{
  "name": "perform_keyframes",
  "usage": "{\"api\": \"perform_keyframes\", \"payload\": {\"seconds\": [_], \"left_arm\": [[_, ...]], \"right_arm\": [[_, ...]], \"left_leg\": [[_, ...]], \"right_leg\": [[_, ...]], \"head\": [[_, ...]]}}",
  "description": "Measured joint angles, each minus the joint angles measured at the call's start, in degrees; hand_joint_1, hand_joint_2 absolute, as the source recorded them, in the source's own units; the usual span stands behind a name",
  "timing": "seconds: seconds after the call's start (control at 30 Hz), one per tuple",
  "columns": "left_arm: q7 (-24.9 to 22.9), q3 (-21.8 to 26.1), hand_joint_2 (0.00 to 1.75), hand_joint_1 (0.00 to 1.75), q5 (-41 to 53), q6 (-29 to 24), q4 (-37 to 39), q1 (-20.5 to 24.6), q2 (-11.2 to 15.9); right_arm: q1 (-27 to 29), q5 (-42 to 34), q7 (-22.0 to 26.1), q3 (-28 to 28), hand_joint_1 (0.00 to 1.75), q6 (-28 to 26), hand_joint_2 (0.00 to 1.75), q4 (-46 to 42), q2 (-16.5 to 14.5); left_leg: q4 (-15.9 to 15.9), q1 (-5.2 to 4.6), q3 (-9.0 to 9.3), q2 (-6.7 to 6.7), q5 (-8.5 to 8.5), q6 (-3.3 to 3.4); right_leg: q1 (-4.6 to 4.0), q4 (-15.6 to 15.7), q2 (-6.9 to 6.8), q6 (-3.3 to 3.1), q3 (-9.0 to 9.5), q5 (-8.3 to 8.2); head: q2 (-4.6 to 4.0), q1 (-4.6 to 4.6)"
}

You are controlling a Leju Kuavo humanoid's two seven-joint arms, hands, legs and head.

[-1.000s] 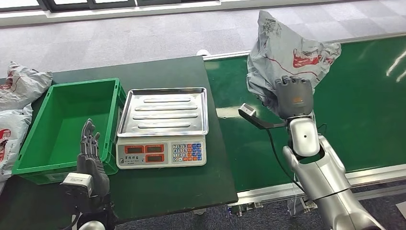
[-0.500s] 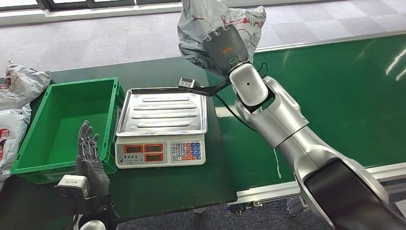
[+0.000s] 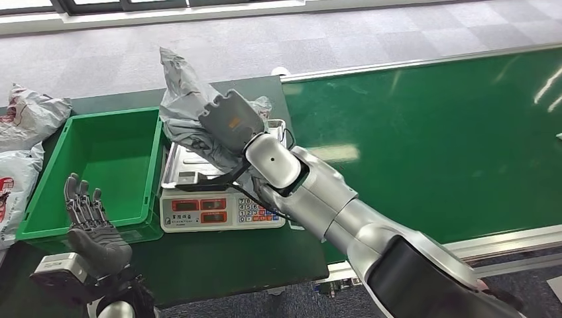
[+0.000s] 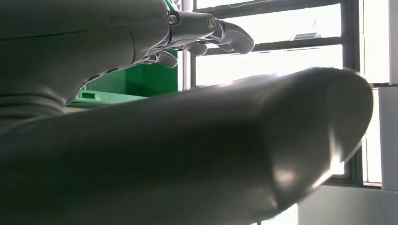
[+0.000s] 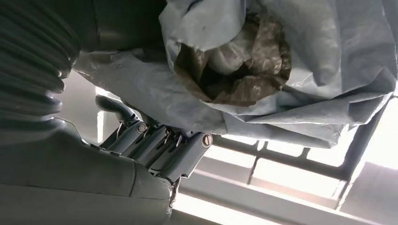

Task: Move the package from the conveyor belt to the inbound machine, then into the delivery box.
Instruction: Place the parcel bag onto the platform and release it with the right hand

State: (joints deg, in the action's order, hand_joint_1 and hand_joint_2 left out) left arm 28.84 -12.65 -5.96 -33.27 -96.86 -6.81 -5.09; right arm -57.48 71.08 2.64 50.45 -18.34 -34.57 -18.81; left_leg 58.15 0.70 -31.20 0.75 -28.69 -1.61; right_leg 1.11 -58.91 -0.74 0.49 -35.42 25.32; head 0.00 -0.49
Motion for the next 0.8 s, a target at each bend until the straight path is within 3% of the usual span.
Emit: {"api": "perform_keyframes", "payload": {"seconds": [0.23, 0.37, 0.47, 0.6, 0.8], "left_arm": [[-1.45, 0.02, 0.0, 0.0, -0.74, 1.01, 0.58, 1.17, -0.27], [-1.91, 0.02, 0.0, 0.0, -0.61, 1.52, 1.16, 1.79, -0.47], [-2.37, 0.01, 0.0, 0.0, 0.05, 2.05, 1.68, 2.17, -0.67], [-3.14, -0.02, 0.0, 0.0, 1.23, 2.56, 2.45, 2.82, -1.06], [-3.82, -0.14, 0.0, 0.0, 3.3, 2.56, 3.29, 3.11, -1.45]], "right_arm": [[3.35, -0.48, 0.25, 2.74, 1.75, -1.7, 1.75, 4.57, -0.64], [3.57, -0.27, 0.02, 3.33, 0.0, -2.54, 1.75, 6.1, -0.64], [3.77, 0.83, -1.2, 3.67, 0.0, -4.41, 1.75, 6.87, -0.63], [4.82, 2.3, -1.89, 4.06, 0.0, -8.49, 0.0, 7.75, -0.31], [6.58, 2.3, -1.91, 4.13, 0.0, -13.93, 0.0, 8.24, 0.59]], "left_leg": [[0.06, -0.01, -0.02, -0.02, 0.0, 0.0], [0.06, -0.01, -0.01, -0.02, 0.0, 0.0], [0.06, 0.0, -0.01, -0.01, 0.0, 0.0], [0.07, -0.01, -0.02, -0.01, 0.0, 0.0], [0.07, -0.01, -0.02, 0.0, 0.0, 0.0]], "right_leg": [[0.0, 0.01, 0.0, -0.02, 0.0, -0.03], [0.0, 0.01, 0.01, -0.04, -0.01, -0.04], [0.0, 0.01, 0.02, -0.04, -0.03, -0.04], [0.0, 0.01, 0.02, -0.04, -0.04, -0.04], [0.0, 0.01, 0.03, -0.04, -0.04, -0.04]], "head": [[0.0, 0.01], [0.0, 0.01], [0.0, 0.01], [0.0, 0.01], [0.0, 0.01]]}}
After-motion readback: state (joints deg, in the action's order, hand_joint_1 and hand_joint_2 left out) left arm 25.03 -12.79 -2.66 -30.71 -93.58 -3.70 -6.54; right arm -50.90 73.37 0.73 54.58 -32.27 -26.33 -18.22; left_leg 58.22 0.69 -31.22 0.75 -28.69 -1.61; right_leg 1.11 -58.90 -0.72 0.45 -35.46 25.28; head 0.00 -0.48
